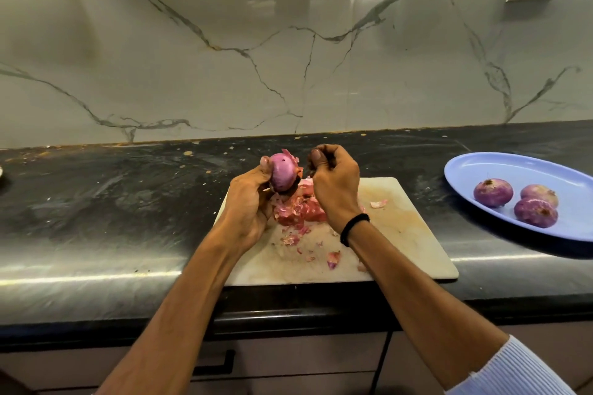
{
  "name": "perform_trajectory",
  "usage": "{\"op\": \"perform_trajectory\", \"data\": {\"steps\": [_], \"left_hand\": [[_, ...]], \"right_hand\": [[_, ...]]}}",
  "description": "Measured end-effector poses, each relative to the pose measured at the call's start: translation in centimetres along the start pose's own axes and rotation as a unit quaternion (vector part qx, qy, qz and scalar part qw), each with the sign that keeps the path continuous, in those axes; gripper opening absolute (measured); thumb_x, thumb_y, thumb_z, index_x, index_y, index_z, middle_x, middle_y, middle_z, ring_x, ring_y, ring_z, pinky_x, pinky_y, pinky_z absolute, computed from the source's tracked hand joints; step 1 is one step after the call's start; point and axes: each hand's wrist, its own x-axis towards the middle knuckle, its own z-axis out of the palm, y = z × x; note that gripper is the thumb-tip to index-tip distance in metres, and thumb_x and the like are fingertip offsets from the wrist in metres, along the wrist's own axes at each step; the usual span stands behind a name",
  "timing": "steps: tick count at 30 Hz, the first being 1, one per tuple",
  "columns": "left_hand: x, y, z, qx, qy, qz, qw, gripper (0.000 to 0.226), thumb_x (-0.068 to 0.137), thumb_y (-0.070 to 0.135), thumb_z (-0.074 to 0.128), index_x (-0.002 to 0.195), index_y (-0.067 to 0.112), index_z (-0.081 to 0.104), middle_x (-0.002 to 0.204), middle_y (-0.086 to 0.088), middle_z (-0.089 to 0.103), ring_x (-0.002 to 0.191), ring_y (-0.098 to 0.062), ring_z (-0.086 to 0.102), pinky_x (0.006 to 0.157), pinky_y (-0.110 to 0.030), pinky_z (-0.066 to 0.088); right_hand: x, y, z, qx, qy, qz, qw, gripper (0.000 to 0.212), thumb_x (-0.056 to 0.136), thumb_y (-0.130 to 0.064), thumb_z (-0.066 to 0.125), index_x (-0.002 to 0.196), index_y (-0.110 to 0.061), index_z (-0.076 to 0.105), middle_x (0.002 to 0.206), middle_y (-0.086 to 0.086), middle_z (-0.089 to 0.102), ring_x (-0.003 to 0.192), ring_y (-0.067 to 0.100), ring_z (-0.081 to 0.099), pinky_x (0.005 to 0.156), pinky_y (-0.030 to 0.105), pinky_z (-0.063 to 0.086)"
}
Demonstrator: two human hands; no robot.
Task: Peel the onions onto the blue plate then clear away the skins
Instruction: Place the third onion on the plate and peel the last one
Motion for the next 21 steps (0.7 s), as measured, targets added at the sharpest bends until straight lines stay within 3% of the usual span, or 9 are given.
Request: {"op": "perform_trajectory", "data": {"steps": [5,9,12,16,18,21], "left_hand": [[0.2,0.0,-0.4,0.033,0.006,0.022,0.999,0.030,0.103,0.026,0.047,0.107,0.010,0.072,0.096,-0.009,0.077,0.089,-0.022,0.073,0.075,-0.032,0.059],[0.2,-0.2,-0.7,0.035,-0.041,0.046,0.998,0.028,0.098,0.023,0.054,0.114,0.006,0.069,0.105,-0.011,0.075,0.099,-0.022,0.072,0.080,-0.029,0.058],[0.1,-0.1,-1.0,0.033,-0.060,0.055,0.996,0.037,0.083,0.020,0.064,0.117,0.006,0.067,0.104,-0.008,0.076,0.100,-0.021,0.072,0.078,-0.026,0.058],[0.0,0.0,-0.9,0.012,-0.072,0.053,0.996,0.042,0.077,0.015,0.063,0.118,0.004,0.063,0.096,-0.004,0.077,0.091,-0.018,0.074,0.073,-0.024,0.059],[0.1,0.0,-0.9,-0.010,-0.081,0.046,0.996,0.042,0.082,0.014,0.060,0.121,0.001,0.062,0.102,-0.010,0.076,0.093,-0.022,0.073,0.075,-0.026,0.059],[0.4,0.1,-1.1,-0.026,-0.063,0.041,0.997,0.036,0.092,0.015,0.056,0.122,-0.003,0.062,0.112,-0.018,0.072,0.100,-0.026,0.070,0.077,-0.029,0.060]], "right_hand": [[-1.2,-0.7,0.5,0.030,-0.126,-0.022,0.991,0.024,0.094,-0.020,0.065,0.116,-0.011,0.067,0.109,0.002,0.069,0.104,0.015,0.066,0.087,0.028,0.058],[-1.4,-0.7,0.6,0.075,-0.129,0.006,0.989,0.018,0.090,-0.016,0.071,0.106,-0.011,0.071,0.102,0.005,0.073,0.099,0.016,0.069,0.087,0.032,0.058],[-1.1,-0.6,0.4,0.110,-0.131,0.037,0.984,0.013,0.091,-0.013,0.070,0.103,-0.007,0.071,0.098,0.008,0.073,0.095,0.018,0.070,0.083,0.031,0.059],[-0.9,-0.7,0.4,0.078,-0.112,0.051,0.989,0.006,0.095,-0.008,0.063,0.099,-0.006,0.067,0.089,0.007,0.068,0.076,0.013,0.063,0.065,0.023,0.056],[-0.6,-0.3,0.5,0.038,-0.085,0.054,0.994,0.002,0.095,-0.010,0.064,0.095,-0.011,0.066,0.087,0.007,0.068,0.075,0.016,0.062,0.064,0.029,0.056],[-0.1,0.3,0.2,-0.002,-0.050,0.056,0.997,0.003,0.092,-0.016,0.068,0.092,-0.018,0.065,0.088,0.006,0.069,0.081,0.027,0.067,0.074,0.049,0.060]]}}
